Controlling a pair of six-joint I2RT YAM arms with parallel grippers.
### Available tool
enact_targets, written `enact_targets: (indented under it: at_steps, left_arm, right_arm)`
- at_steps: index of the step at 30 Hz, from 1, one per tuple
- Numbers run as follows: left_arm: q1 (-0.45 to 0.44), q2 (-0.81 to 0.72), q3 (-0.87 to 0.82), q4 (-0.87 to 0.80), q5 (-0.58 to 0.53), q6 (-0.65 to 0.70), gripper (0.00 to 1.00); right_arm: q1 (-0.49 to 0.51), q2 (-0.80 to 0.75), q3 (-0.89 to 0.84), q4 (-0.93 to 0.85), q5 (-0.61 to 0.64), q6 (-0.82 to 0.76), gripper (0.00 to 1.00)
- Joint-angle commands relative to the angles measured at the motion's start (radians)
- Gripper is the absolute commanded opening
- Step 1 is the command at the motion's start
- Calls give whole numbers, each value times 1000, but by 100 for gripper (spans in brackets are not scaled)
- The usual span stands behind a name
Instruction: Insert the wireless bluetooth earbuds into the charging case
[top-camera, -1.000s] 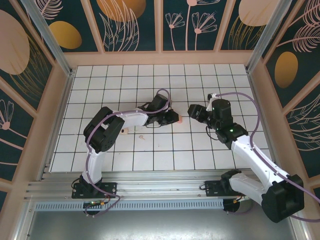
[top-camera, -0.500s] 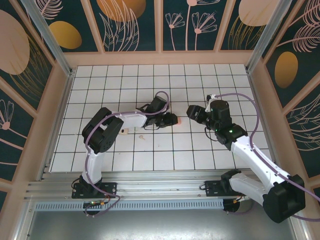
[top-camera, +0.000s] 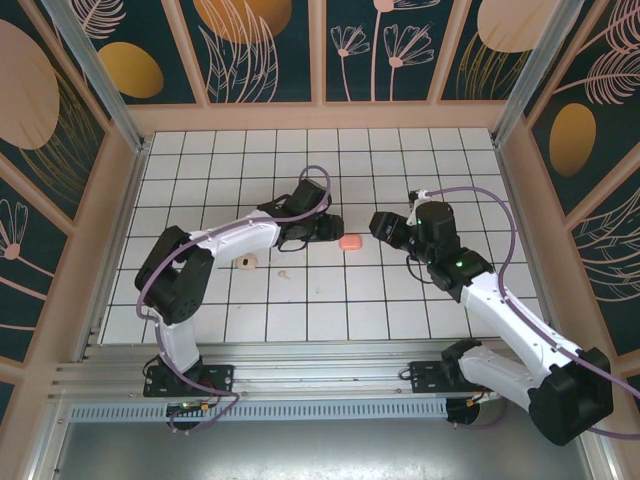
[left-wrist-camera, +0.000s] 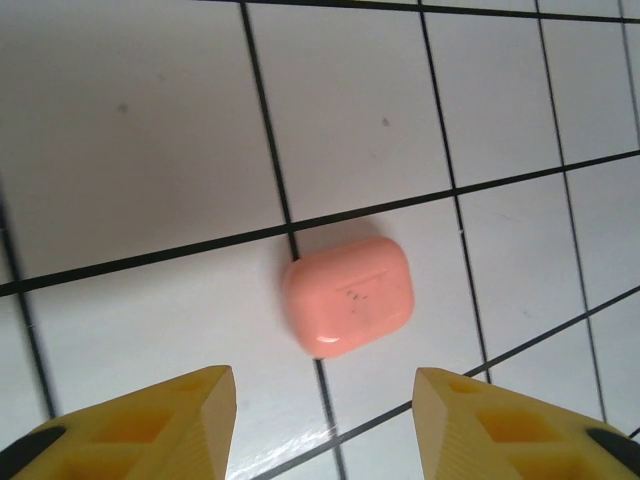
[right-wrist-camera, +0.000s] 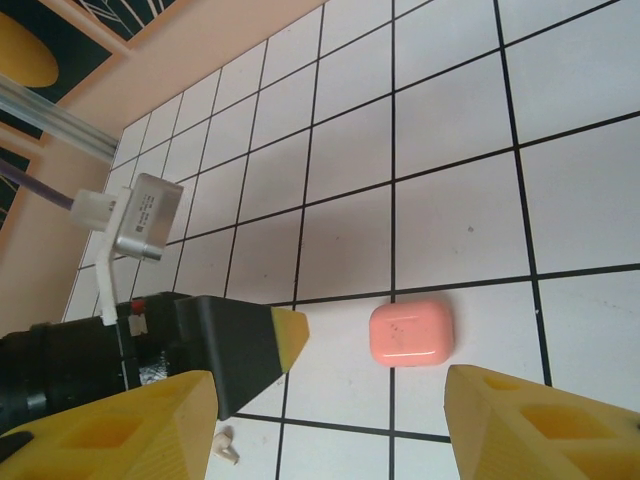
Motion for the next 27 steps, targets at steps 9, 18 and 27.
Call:
enact_targets:
  at_steps: [9, 18, 27]
  left_arm:
    - [127, -233, -142, -345, -226, 125, 54]
    - [192, -263, -199, -440, -271, 162, 63]
    - [221, -259, -250, -439, -271, 194, 68]
  right_arm:
    - [45, 16, 60, -14, 71, -6, 62]
    - [70, 34, 77, -12, 76, -14, 62]
    - [119, 8, 57, -20, 110, -18, 62]
